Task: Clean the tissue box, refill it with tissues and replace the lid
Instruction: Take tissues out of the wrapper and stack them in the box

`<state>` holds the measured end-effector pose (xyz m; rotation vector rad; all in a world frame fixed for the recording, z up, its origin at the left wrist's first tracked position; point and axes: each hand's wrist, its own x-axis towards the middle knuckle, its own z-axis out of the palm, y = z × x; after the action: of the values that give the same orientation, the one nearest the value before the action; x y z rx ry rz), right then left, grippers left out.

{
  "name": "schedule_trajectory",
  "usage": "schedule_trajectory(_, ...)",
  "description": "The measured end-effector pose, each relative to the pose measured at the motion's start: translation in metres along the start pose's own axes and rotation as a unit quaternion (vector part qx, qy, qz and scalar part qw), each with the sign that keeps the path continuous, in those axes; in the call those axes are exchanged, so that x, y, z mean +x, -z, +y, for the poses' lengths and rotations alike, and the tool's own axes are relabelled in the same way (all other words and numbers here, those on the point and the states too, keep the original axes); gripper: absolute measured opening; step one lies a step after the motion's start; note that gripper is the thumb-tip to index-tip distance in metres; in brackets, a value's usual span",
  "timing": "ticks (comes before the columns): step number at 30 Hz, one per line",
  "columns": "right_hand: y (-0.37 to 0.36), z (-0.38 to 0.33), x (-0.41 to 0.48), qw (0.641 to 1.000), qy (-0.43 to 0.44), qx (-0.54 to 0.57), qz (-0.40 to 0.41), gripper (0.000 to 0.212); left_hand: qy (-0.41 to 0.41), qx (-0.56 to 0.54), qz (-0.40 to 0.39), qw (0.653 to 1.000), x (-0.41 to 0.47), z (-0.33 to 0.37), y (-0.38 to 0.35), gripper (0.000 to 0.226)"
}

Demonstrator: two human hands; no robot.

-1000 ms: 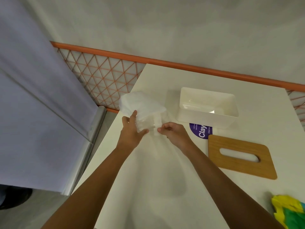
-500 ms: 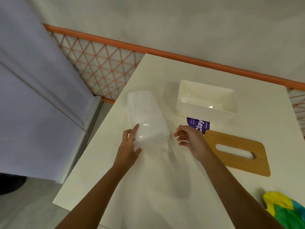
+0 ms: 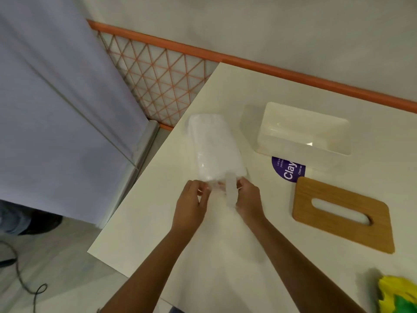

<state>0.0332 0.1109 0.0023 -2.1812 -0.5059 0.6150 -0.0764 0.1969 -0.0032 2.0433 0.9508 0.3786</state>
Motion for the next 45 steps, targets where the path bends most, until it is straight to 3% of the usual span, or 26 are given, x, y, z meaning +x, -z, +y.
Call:
schedule_trajectory(6,0.006,0.001,0.000,0.999,0.027,-0.009,0.025,0.013,-0.027,-0.006,-0.009,1.000,0.005,0.003,0.016,0.007)
schedule_trajectory(12,0.042,0.015,-0.004,0.999,0.009,0.034,-0.029,0.010,-0.039,0.031,-0.022,0.999,0.009,-0.008,0.043,0.002)
schedule_trajectory(17,0.065,0.023,-0.008,0.999,0.010,0.040,-0.029,0.006,0.022,0.040,0.016,0.999,-0.008,0.000,0.035,0.040)
schedule_trajectory(19,0.071,0.027,-0.011,0.999,0.011,0.051,-0.016,0.009,-0.025,0.115,0.068,0.991,-0.021,0.008,0.020,0.057)
schedule_trajectory(22,0.073,0.030,-0.016,0.999,0.015,0.049,-0.003,0.012,-0.045,0.202,0.058,0.977,-0.030,0.022,-0.003,0.076)
schedule_trajectory(27,0.070,0.028,-0.028,0.998,0.041,0.049,0.027,0.017,-0.073,0.265,0.027,0.961,-0.013,0.042,-0.011,0.064)
schedule_trajectory(30,0.058,0.024,-0.046,0.993,0.081,0.066,0.056,0.022,-0.057,0.257,-0.013,0.965,0.000,0.044,-0.001,0.042)
schedule_trajectory(33,0.027,0.021,-0.066,0.991,0.123,0.041,0.007,0.009,-0.112,0.232,-0.037,0.966,0.010,0.038,0.008,0.031)
schedule_trajectory(35,0.007,0.018,-0.069,0.994,0.106,0.029,-0.014,0.017,-0.140,0.213,-0.044,0.966,0.013,0.039,0.014,0.030)
schedule_trajectory(40,0.000,-0.003,-0.042,0.990,0.000,0.125,0.068,0.029,-0.152,0.223,-0.067,0.961,0.012,0.034,0.024,0.027)
schedule_trajectory(45,0.011,0.001,-0.028,0.988,0.026,0.086,0.128,0.025,-0.145,0.230,-0.094,0.958,0.006,0.035,0.030,0.030)
